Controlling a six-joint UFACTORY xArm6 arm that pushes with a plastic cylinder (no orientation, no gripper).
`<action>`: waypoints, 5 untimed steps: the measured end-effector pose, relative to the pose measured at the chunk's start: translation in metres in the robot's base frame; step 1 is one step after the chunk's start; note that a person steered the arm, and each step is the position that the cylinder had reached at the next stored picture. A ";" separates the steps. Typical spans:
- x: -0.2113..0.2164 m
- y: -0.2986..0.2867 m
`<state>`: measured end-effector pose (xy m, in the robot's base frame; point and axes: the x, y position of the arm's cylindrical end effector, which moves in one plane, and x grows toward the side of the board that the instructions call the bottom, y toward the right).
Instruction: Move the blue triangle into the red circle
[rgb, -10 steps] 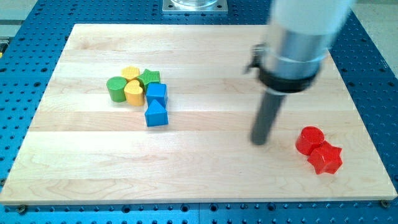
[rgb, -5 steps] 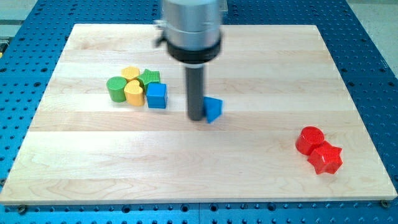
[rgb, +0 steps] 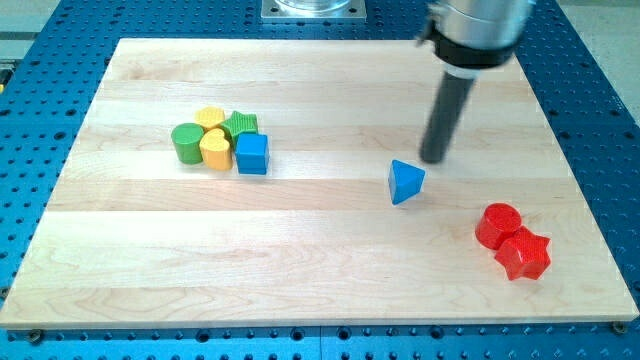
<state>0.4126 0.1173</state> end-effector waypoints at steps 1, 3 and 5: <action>0.009 -0.056; 0.070 0.013; 0.090 0.019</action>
